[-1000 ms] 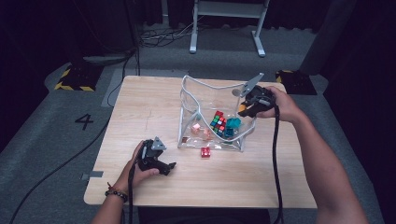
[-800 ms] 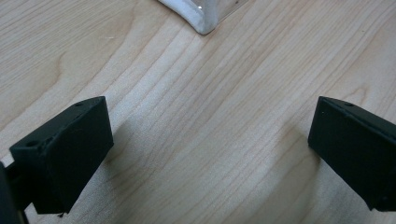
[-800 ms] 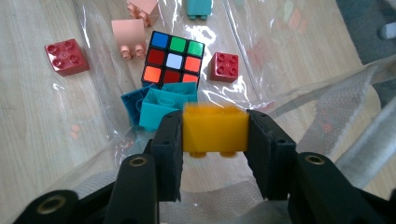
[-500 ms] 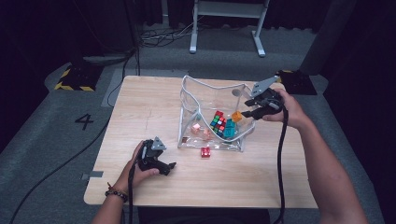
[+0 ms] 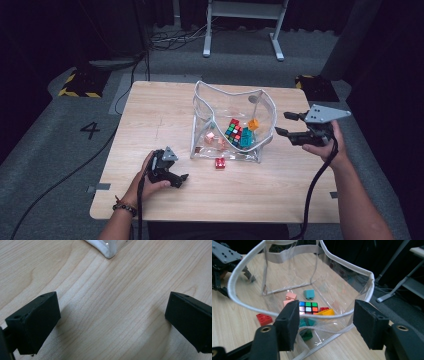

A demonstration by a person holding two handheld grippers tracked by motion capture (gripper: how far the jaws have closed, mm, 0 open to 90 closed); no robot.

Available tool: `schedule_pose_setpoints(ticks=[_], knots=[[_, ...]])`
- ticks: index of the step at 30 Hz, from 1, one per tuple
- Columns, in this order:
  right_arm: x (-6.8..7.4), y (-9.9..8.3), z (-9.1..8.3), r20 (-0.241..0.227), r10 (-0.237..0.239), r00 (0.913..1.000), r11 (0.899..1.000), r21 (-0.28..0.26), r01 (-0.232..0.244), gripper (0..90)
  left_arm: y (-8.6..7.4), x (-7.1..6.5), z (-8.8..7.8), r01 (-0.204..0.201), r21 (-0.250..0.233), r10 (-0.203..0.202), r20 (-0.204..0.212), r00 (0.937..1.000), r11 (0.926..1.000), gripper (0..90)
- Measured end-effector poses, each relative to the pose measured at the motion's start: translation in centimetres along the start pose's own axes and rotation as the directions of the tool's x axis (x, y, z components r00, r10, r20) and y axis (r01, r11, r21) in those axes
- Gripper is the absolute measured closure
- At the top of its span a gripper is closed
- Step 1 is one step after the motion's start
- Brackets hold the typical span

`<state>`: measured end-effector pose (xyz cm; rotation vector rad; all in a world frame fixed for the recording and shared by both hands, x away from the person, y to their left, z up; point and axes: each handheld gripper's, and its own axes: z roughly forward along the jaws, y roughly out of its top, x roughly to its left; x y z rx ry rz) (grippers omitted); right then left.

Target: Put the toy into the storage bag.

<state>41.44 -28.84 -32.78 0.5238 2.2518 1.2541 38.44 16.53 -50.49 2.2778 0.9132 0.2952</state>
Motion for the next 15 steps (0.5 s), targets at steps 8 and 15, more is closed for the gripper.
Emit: schedule_pose_setpoints(ticks=[8, 15], knots=[[2.6, -3.8, -1.1, -0.037, 0.075, 0.9965, 0.994, -0.070, -0.078, 38.3, 0.0, 0.0, 0.0, 0.000, 0.000, 0.000, 0.001, 1.0000, 1.0000, 0.0], [5.1, -6.5, 1.0, -0.135, 0.104, 0.9854, 0.993, -0.032, -0.109, 38.6, 0.0, 0.0, 0.0, 0.000, 0.000, 0.000, 0.000, 1.0000, 1.0000, 0.0]])
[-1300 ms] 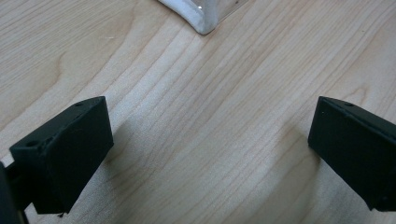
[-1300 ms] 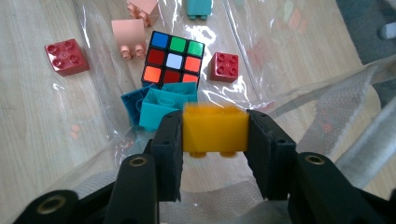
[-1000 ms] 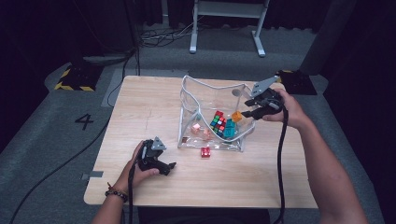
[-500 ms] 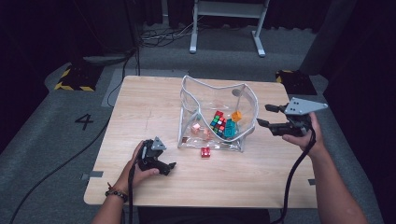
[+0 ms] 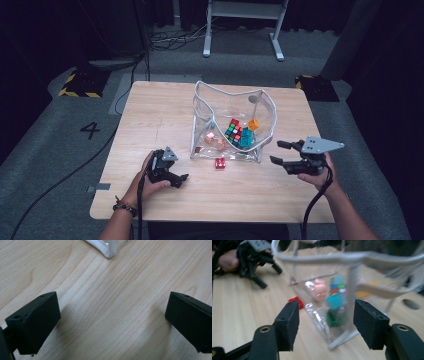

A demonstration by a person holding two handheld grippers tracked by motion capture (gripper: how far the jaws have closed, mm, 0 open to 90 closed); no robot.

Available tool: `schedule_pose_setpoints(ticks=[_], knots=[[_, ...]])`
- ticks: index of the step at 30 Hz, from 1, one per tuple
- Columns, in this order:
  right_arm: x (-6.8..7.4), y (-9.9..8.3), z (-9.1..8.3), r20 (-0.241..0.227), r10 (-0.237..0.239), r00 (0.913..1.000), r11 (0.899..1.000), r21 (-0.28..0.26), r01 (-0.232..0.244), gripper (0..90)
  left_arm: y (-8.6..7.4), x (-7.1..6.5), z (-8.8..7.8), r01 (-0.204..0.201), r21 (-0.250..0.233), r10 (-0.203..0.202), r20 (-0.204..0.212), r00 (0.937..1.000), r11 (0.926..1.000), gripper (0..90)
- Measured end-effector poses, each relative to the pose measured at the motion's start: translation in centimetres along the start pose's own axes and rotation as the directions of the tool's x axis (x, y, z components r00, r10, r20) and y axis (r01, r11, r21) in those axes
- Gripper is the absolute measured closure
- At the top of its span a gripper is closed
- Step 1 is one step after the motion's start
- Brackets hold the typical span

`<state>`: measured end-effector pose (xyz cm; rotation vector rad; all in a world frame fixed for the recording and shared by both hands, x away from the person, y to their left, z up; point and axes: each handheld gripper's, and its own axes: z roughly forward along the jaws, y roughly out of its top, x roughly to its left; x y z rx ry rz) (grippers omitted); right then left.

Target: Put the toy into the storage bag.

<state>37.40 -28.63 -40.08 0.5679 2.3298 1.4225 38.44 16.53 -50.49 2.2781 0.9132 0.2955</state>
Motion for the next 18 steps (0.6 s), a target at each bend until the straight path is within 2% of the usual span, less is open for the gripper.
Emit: schedule_pose_setpoints(ticks=[5, 7, 10, 11, 13, 15, 16, 17, 18], knots=[[2.3, -1.7, 3.7, -0.092, -0.007, 0.9958, 0.998, 0.068, 0.013, 38.6, 0.0, 0.0, 0.0, 0.000, 0.000, 0.000, 0.000, 1.0000, 1.0000, 0.1], [3.2, -2.3, 5.5, -0.115, -0.028, 0.9930, 0.992, 0.121, 0.042, 38.2, 0.0, 0.0, 0.0, 0.002, 0.002, -0.002, 0.001, 1.0000, 1.0000, 0.0], [4.4, -2.8, 8.0, -0.153, -0.040, 0.9875, 0.985, 0.157, 0.064, 38.2, 0.0, 0.0, 0.0, 0.002, 0.002, -0.002, 0.001, 1.0000, 1.0000, 0.1], [4.9, -2.9, 8.8, -0.162, -0.016, 0.9866, 0.985, 0.170, 0.044, 38.2, 0.0, 0.0, 0.0, 0.000, 0.000, 0.000, 0.001, 1.0000, 1.0000, 0.0], [5.7, -2.9, 10.2, -0.189, 0.000, 0.9820, 0.982, 0.185, 0.036, 38.2, 0.0, 0.0, 0.0, 0.002, 0.002, -0.002, 0.001, 1.0000, 1.0000, 0.0], [6.4, -2.9, 11.9, -0.208, -0.026, 0.9778, 0.980, 0.187, 0.065, 37.0, 0.0, 0.0, 0.0, 0.001, 0.001, -0.001, 0.000, 1.0000, 1.0000, 0.1], [6.4, -2.9, 11.9, -0.208, -0.026, 0.9778, 0.980, 0.187, 0.065, 37.0, 0.0, 0.0, 0.0, 0.001, 0.001, -0.001, 0.000, 1.0000, 1.0000, 0.1], [7.1, -2.9, 13.3, -0.190, -0.027, 0.9813, 0.977, 0.204, 0.066, 37.6, 0.0, 0.0, 0.0, 0.002, 0.002, -0.002, 0.001, 1.0000, 1.0000, 0.1], [7.2, -2.9, 13.8, -0.190, -0.032, 0.9812, 0.978, 0.197, 0.071, 37.6, 0.0, 0.0, 0.0, 0.004, 0.004, -0.004, 0.001, 1.0000, 1.0000, 0.1]])
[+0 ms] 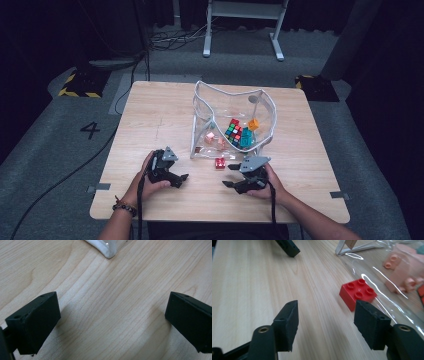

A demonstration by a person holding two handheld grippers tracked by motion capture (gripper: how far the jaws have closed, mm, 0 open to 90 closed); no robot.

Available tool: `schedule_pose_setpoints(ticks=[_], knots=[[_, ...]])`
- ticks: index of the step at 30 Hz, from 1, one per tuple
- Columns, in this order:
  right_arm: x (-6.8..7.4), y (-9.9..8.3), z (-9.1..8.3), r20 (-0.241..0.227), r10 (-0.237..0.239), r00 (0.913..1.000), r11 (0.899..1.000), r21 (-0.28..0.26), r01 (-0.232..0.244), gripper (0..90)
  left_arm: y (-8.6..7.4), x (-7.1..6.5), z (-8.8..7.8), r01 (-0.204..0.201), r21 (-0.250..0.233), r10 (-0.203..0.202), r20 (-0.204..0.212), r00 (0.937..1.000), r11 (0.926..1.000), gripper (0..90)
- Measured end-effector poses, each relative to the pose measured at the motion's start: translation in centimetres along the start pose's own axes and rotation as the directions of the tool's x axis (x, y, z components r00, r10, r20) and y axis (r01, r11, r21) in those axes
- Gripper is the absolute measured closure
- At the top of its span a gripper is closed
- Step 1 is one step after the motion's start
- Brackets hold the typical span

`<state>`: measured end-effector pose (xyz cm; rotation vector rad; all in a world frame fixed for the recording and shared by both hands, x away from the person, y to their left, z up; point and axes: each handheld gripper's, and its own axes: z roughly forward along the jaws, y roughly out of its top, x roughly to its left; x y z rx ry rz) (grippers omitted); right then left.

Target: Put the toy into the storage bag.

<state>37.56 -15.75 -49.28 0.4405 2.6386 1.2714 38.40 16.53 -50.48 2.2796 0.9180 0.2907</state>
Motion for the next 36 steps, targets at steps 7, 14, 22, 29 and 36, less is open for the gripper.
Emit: schedule_pose_setpoints(ticks=[7, 14, 22, 29, 36], knots=[[-0.2, 0.8, 2.3, 0.111, -0.013, 0.9937, 1.000, -0.024, 0.015, 36.0, 0.0, 0.0, 0.0, 0.000, 0.000, 0.000, 0.000, 1.0000, 1.0000, 0.0], [-0.4, 1.4, 2.8, 0.120, -0.022, 0.9926, 0.999, -0.026, 0.025, 35.8, 0.0, 0.0, 0.0, -0.001, 0.000, 0.001, 0.000, 1.0000, 1.0000, 0.1], [-1.1, 2.0, 4.0, 0.131, -0.072, 0.9887, 0.997, 0.027, 0.069, 33.9, 0.0, 0.0, 0.0, 0.000, 0.000, 0.000, 0.000, 1.0000, 1.0000, 0.1], [-1.6, 2.4, 4.9, 0.086, -0.069, 0.9939, 0.998, 0.020, 0.067, 41.5, 0.0, 0.0, 0.0, 0.000, -0.002, 0.000, -0.001, 1.0000, 1.0000, 0.1], [-1.3, 2.2, 4.4, 0.010, -0.058, 0.9983, 0.997, 0.044, 0.057, 58.7, 0.0, 0.0, 0.0, 0.000, -0.002, 0.000, -0.001, 1.0000, 1.0000, 0.1]])
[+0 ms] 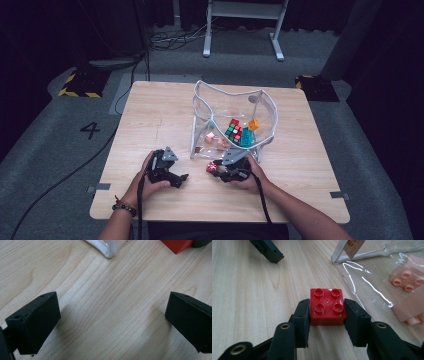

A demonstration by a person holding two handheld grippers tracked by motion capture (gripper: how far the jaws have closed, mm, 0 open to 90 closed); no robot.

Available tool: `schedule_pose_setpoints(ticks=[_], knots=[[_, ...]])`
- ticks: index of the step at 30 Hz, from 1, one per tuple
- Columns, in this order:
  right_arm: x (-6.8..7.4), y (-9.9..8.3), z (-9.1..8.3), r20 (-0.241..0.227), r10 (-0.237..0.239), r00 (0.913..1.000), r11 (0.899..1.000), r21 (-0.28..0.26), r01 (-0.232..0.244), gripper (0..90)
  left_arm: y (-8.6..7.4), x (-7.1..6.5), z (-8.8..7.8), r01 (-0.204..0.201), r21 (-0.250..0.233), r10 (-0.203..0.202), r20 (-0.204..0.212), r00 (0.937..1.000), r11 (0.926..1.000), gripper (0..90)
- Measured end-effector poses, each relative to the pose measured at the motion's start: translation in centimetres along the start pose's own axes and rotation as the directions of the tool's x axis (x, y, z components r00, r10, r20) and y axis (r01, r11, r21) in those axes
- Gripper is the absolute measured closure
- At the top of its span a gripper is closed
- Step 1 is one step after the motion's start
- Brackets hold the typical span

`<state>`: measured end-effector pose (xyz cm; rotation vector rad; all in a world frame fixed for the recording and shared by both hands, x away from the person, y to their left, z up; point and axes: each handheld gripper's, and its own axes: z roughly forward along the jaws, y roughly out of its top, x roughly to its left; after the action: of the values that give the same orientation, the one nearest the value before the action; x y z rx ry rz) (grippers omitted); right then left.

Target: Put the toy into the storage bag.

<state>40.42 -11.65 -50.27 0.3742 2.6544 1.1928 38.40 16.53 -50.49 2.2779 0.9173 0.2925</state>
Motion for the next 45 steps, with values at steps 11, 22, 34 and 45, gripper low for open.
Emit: schedule_pose_setpoints(ticks=[11, 22, 34, 45], knots=[[0.6, -1.2, -2.8, -0.035, 0.007, 0.9994, 1.000, -0.013, -0.008, 59.3, 0.0, 0.0, 0.0, 0.000, 0.001, 0.000, 0.000, 1.0000, 1.0000, 0.1], [-1.2, -5.0, -9.3, 0.041, 0.029, 0.9987, 0.999, -0.042, -0.028, 59.3, 0.0, 0.0, 0.0, -0.003, -0.002, 0.003, 0.000, 1.0000, 1.0000, 0.0], [-6.0, -9.4, -15.2, 0.216, 0.223, 0.9507, 0.972, -0.126, -0.199, 59.3, 0.0, 0.0, 0.0, -0.005, -0.002, 0.005, -0.001, 1.0000, 1.0000, 0.0], [-11.7, -8.7, -16.4, 0.324, 0.342, 0.8821, 0.939, -0.145, -0.311, 59.4, 0.0, 0.0, 0.0, -0.004, -0.002, 0.004, 0.000, 1.0000, 1.0000, 0.0]])
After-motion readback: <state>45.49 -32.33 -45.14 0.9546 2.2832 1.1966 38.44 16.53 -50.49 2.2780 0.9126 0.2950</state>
